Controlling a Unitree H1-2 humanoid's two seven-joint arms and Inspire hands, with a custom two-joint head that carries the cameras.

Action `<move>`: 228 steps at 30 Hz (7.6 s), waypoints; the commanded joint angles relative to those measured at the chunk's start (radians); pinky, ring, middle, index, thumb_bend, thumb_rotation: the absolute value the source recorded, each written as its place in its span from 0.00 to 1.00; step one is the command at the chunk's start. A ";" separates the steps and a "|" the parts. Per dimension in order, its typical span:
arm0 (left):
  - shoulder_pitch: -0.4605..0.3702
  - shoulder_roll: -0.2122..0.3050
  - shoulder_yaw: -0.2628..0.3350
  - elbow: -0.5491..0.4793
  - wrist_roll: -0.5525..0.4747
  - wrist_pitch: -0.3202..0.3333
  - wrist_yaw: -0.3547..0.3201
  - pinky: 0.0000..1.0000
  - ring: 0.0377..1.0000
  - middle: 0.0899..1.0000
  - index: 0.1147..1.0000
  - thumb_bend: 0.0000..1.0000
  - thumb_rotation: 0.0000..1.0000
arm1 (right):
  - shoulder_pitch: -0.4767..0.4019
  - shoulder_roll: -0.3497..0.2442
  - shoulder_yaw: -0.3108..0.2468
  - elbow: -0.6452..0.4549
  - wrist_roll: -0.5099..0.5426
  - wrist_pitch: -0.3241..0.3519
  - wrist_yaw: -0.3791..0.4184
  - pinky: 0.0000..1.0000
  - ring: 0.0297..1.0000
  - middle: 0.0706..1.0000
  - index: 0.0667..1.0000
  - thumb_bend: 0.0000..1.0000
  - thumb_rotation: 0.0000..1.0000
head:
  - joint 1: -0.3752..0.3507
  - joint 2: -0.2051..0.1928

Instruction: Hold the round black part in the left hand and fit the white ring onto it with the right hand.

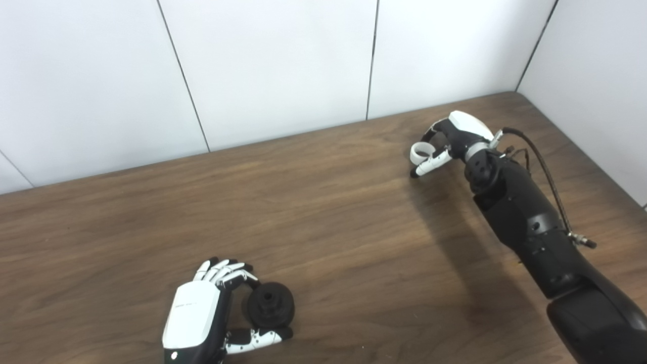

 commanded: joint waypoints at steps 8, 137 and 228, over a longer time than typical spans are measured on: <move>0.036 0.023 0.000 -0.001 0.034 0.048 -0.064 0.93 0.83 0.73 0.42 0.52 0.05 | -0.044 -0.039 -0.006 -0.032 -0.006 -0.004 -0.014 0.94 0.99 0.90 0.57 0.75 0.25 | -0.001 0.005; -0.024 -0.111 -0.128 -0.010 0.176 0.191 -0.101 0.95 0.84 0.73 0.42 0.52 0.05 | 0.170 0.183 0.308 -0.853 -0.123 -0.155 0.536 0.99 0.96 0.86 0.45 0.52 0.14 | 0.354 0.133; -0.033 -0.102 -0.110 -0.009 0.175 0.184 -0.104 0.95 0.84 0.74 0.42 0.52 0.05 | 0.167 0.185 0.231 -0.881 -0.127 -0.150 0.593 1.00 1.00 0.93 0.69 0.95 0.38 | 0.318 0.122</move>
